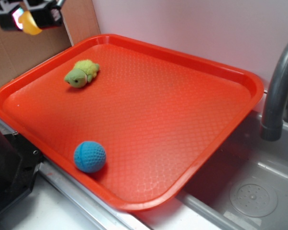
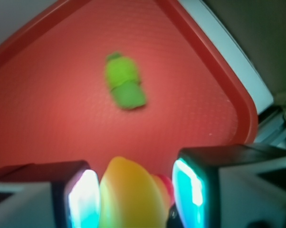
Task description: Grab the yellow duck.
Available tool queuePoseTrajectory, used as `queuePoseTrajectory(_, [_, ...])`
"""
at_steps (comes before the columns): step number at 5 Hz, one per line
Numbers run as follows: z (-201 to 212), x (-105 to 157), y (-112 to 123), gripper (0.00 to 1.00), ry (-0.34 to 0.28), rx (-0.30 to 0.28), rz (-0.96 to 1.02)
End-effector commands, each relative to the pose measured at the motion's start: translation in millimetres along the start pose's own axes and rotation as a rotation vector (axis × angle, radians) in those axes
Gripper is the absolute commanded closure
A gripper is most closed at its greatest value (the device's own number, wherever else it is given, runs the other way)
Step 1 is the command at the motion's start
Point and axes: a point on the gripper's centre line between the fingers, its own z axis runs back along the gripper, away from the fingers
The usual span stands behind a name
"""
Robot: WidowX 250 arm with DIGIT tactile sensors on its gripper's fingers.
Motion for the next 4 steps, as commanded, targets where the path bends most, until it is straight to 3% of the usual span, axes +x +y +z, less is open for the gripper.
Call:
queuePoseTrajectory(1, [19.3,5.3,-3.1,1.00,-0.030,-0.082,-0.367])
queuePoseTrajectory(3, [14.6,12.1,-13.0,1.00,-0.012,-0.097,-0.415])
queuePoseTrajectory(4, [10.9,11.4,-11.6,1.00,-0.019,-0.072,-0.391])
